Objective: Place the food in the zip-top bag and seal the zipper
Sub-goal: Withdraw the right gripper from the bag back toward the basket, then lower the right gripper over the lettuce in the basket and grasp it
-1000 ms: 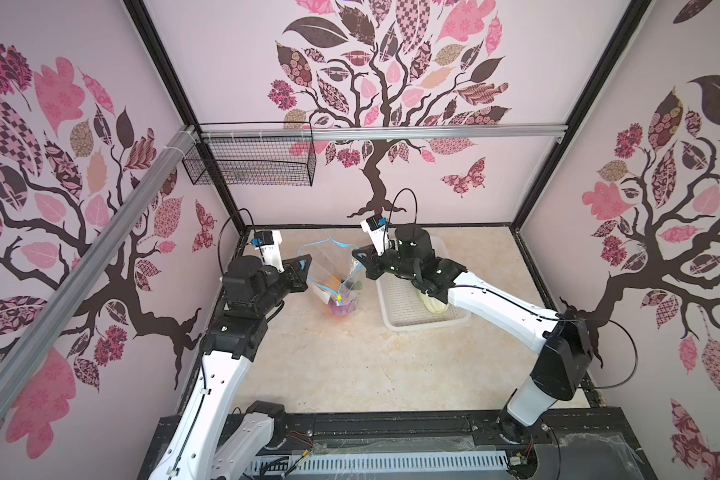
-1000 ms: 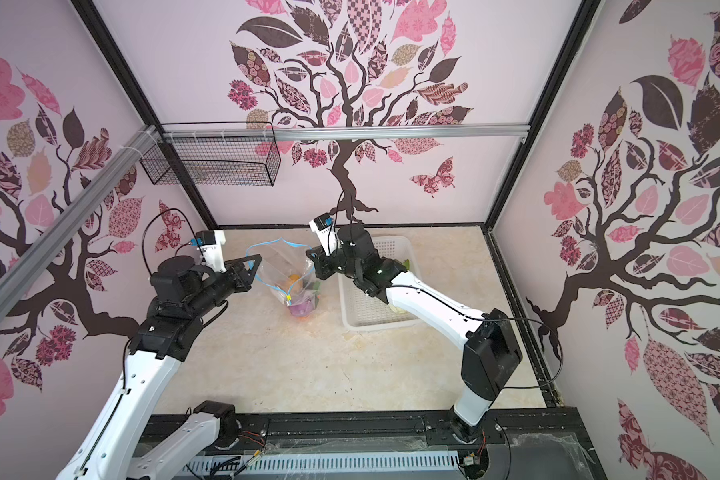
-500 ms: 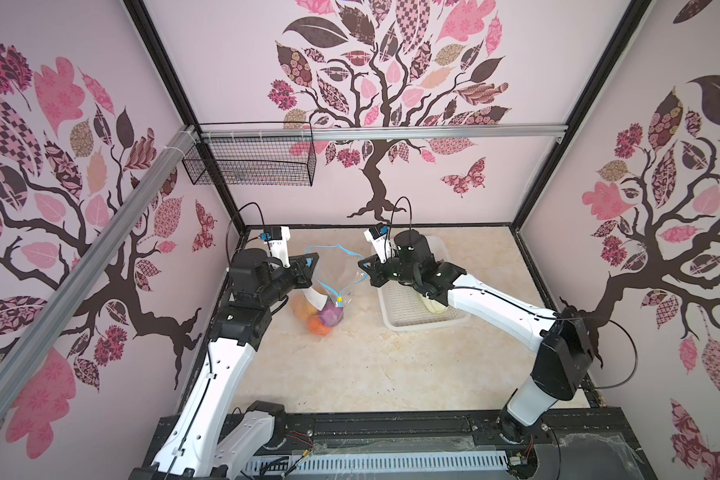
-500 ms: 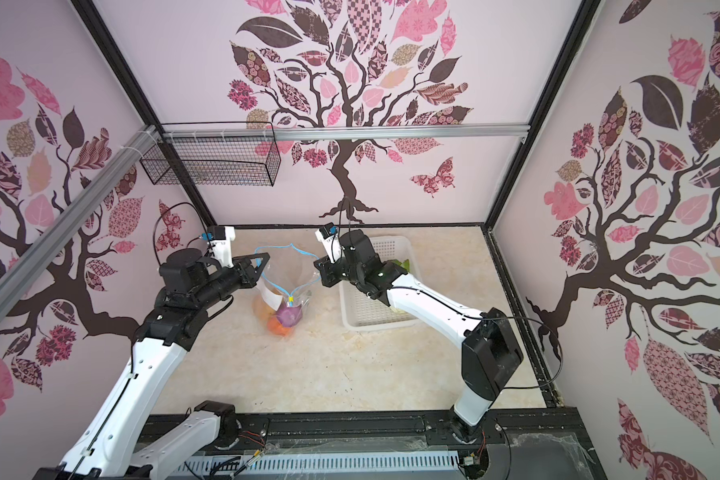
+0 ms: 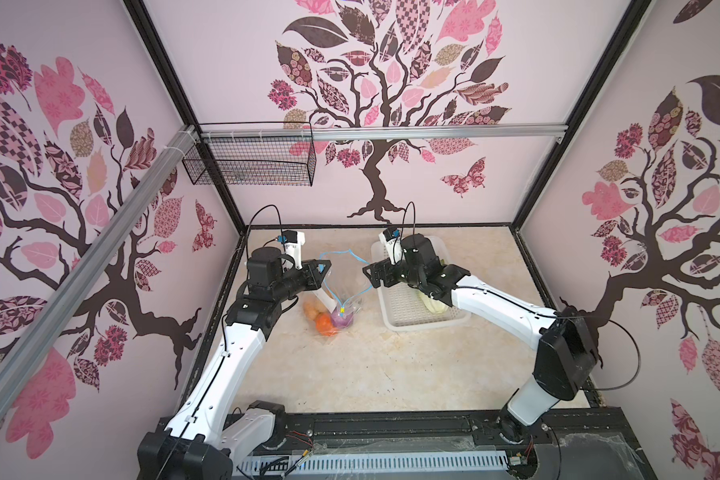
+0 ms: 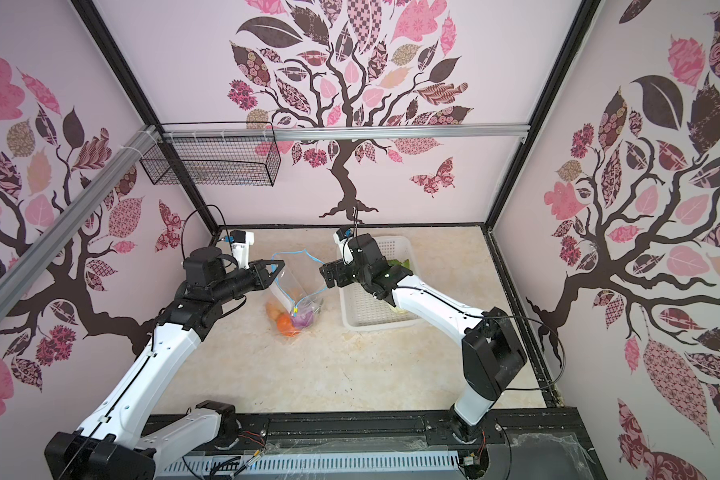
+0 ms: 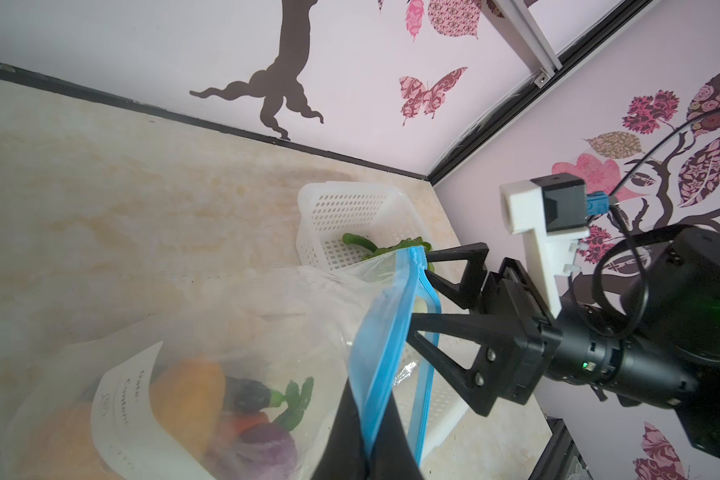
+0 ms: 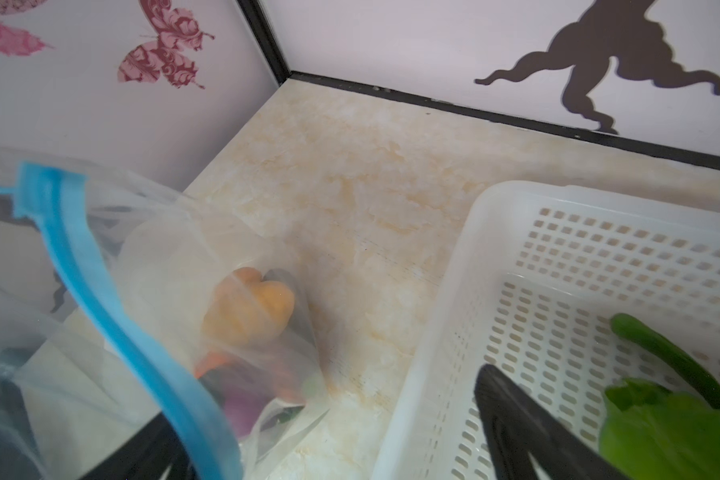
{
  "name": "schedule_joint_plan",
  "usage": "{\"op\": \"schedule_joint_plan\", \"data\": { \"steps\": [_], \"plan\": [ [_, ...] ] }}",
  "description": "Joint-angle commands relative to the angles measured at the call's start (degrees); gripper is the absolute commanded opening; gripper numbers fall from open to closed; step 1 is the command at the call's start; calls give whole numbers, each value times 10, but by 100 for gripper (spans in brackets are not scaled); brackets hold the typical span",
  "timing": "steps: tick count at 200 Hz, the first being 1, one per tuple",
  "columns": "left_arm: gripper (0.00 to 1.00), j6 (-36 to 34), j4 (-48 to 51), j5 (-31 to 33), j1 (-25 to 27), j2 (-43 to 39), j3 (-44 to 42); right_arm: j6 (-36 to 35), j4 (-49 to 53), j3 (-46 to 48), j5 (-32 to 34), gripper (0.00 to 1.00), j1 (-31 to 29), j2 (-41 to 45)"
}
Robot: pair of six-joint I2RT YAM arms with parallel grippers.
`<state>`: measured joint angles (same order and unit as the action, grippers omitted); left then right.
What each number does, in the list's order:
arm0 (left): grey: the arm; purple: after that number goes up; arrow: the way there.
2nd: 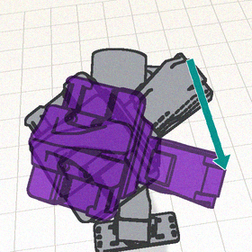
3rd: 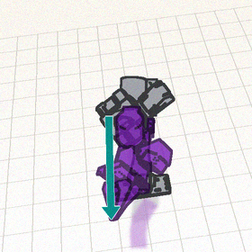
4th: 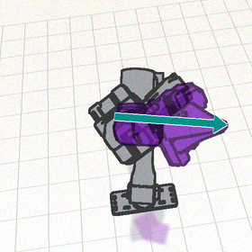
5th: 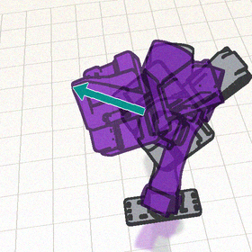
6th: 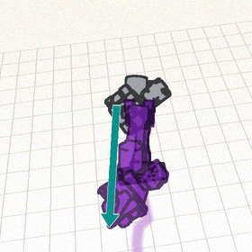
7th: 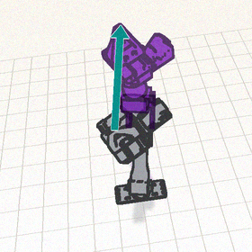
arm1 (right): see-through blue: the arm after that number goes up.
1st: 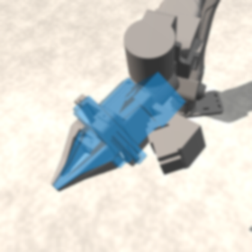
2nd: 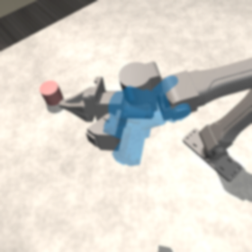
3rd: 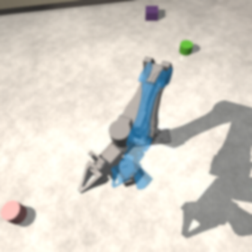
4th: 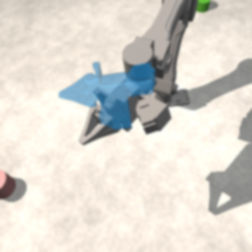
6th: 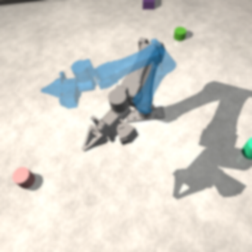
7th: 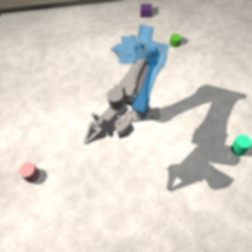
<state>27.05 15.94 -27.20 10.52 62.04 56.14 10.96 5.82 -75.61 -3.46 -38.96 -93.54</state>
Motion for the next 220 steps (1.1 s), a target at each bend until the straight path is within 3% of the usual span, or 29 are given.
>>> {"op": "schedule_joint_plan", "data": {
  "steps": [1,52,95,126,159,220],
  "plan": [
    [0,-1,-15,-7,1,15,-19,-18,12,7,64,99,12,70],
    [0,9,-22,-14,1,26,-23,-6,21,96,151,99,60,136],
    [0,14,-24,-17,6,33,-24,45,39,171,134,100,133,145],
    [0,15,-24,-16,10,39,-25,41,56,179,127,99,150,112],
    [0,14,-23,-15,10,40,-24,41,71,158,71,99,176,56],
    [0,14,-19,-11,11,41,-23,12,112,108,106,100,177,-30]
  ]
}}
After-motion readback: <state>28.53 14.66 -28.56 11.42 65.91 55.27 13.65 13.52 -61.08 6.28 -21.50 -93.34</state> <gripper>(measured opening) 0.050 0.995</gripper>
